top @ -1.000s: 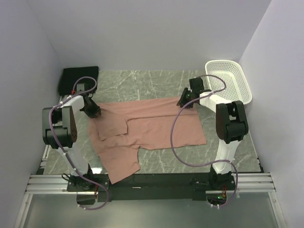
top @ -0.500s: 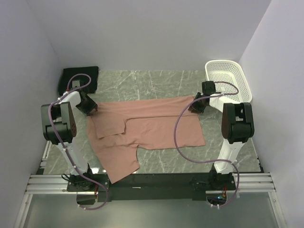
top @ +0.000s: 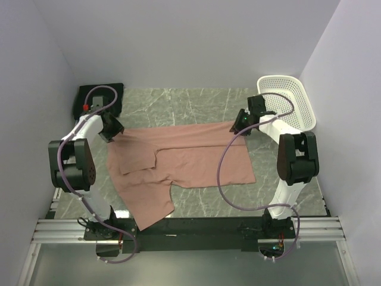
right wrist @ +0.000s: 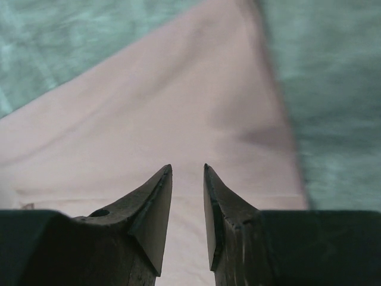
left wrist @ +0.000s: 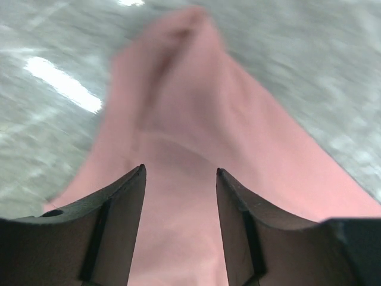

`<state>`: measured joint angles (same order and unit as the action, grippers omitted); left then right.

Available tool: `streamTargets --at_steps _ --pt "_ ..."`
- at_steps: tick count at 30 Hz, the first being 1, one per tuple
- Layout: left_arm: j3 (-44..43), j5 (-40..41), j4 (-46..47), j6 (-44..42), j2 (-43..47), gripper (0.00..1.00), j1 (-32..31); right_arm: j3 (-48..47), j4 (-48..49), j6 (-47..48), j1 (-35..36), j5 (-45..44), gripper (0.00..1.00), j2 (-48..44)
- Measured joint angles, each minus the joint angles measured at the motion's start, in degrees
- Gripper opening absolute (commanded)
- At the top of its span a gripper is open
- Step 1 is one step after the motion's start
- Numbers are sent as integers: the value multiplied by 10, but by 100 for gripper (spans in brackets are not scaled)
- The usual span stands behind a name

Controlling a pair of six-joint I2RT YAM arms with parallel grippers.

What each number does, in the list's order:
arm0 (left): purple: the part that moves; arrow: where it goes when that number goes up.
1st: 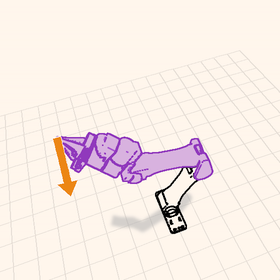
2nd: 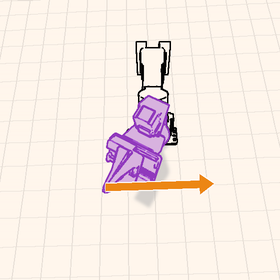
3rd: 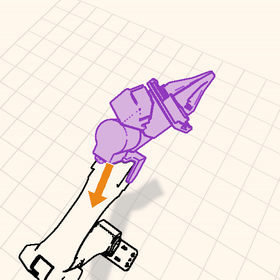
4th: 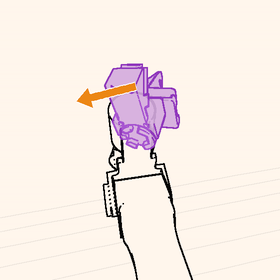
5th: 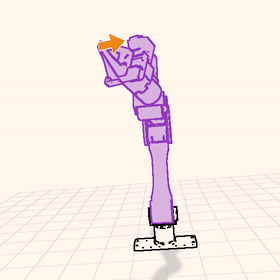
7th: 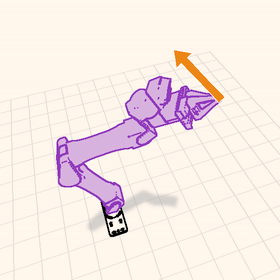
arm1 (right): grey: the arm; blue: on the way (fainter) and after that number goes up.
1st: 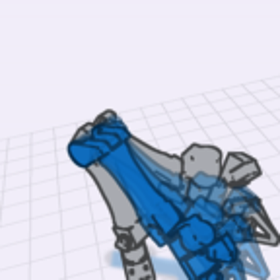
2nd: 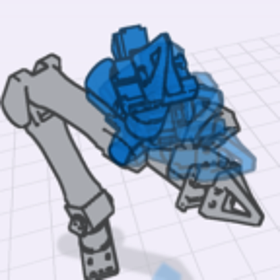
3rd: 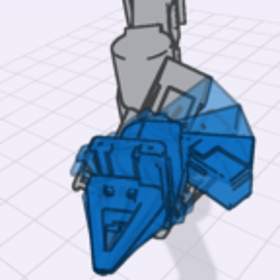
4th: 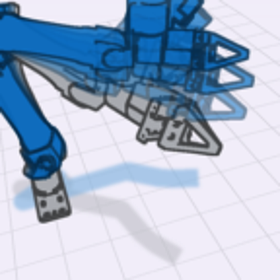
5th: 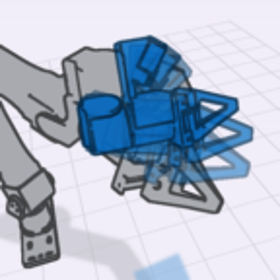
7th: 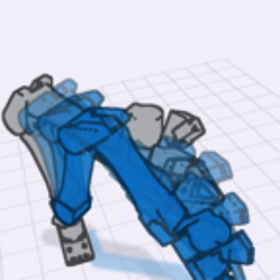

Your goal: Fold and stack the t-shirts

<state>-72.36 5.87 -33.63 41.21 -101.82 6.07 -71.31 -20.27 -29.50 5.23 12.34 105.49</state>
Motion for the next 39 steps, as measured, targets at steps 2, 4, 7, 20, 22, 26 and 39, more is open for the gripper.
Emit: streamTargets --at_steps 2,4,7,20,22,26,39 --pt "-3 3 -1 -1 16 53 -25 -12 1 3 21 4 35 -1" --pt "-16 5 -3 -2 17 50 -55 -24 1 5 40 8 35 0" --pt "-50 0 -1 -5 -1 43 -109 -53 1 6 71 16 34 6" --pt "-218 -83 63 -19 -186 30 -288 -92 76 -50 163 63 26 96" --pt "-228 -99 78 -18 -202 30 -296 -70 96 -68 165 75 25 96" --pt "-232 -126 115 -16 -225 26 -305 -36 129 -98 165 98 25 98" --pt "-276 -151 174 -11 -298 26 -314 -8 204 -146 165 138 25 132"
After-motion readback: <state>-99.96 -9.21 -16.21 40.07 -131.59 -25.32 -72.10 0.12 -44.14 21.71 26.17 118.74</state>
